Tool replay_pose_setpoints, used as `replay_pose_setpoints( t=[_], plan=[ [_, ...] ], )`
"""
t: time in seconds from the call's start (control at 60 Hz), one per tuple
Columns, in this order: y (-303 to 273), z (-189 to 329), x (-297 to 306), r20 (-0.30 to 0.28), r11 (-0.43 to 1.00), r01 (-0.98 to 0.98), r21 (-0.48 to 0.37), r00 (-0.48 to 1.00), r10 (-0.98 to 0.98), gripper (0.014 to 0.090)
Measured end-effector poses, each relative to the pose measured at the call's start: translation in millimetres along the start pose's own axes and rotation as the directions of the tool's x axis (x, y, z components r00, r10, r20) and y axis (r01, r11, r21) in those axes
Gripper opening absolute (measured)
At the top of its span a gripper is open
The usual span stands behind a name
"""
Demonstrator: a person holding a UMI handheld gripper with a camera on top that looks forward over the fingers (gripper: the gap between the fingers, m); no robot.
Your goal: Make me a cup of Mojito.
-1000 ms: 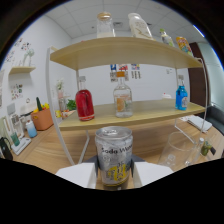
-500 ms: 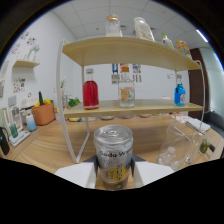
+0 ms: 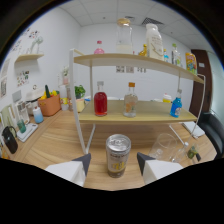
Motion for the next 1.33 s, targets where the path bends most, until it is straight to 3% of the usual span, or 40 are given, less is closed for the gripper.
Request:
replay_pose_setpoints(
  t=[0.167, 0.583, 1.333],
  plan=[
    [-3, -42, 7, 0.023, 0.997, 0.047, -0.066, 0.999, -0.046, 0.0864],
    [31, -92, 82, -0.014, 0.979, 0.057, -0.198, 0.998, -0.061, 0.0859],
    [30, -107, 108, -0.023, 0.981, 0.048, -0.189, 0.998, -0.053, 0.0861]
  ],
)
